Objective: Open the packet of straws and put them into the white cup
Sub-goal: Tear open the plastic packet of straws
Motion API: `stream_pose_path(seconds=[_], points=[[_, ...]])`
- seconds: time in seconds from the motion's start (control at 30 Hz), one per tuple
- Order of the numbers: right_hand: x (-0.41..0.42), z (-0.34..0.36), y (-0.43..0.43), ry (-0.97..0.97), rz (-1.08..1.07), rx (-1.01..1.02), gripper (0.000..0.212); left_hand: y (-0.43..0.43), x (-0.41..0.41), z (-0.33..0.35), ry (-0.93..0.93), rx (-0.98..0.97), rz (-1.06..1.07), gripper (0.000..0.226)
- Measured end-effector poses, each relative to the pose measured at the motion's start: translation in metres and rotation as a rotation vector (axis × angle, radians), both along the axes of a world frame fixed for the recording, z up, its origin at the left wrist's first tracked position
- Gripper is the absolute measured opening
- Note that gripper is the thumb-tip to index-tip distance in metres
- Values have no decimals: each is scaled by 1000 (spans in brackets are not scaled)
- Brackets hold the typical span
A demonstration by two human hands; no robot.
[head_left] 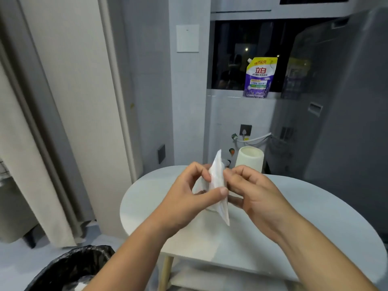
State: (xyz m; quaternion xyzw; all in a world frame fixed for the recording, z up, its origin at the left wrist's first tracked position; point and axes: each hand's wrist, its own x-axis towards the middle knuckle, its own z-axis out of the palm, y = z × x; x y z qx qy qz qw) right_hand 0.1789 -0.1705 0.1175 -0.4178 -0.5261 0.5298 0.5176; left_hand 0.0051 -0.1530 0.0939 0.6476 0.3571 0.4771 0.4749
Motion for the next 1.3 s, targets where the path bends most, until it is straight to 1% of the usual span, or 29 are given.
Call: stream_pose_path(seconds=[0.07,0.2,0.3,0.37,0.47,0.63,0.77,0.93,0.97,1.07,1.2,1.3], points=[[1,-1,0,-4,-2,14,33,-1,0,-1,17,22,-25,28],[-3,-5,-2,-8,-14,20,27,0,1,-3,-38,25,-33,28],[-4,-9,-3,6,-21,-9,28,0,0,-5,-68,25,-39,29],[-4,-10,-3,21,-9,-26,28,0,-1,-6,-60,23,-38,26],[-3,-10,-3,61,23,-38,33,-1,-3,-6,-65,21,-47,21],[-3,-14,-2,40,30,-34,40,-2,-7,-7,-64,18,-53,20],[-5,-14,-3,-5,20,-17,33,-3,-10,-8,-86,20,-83,19],[-5,-17,-2,-15,12,-6,36,-3,-12,-8,-83,18,-78,18],[-5,-17,-1,-18,12,-5,34,-3,-12,-8,-86,17,-75,18],[-6,-17,-1,-39,0,8,18,-4,-12,-9,-80,22,-61,17],[-7,-17,-1,-143,-28,63,15,-5,-5,-10,-62,28,3,11],[-8,-18,-2,-205,-55,86,17,-6,-2,-9,-62,18,34,8]])
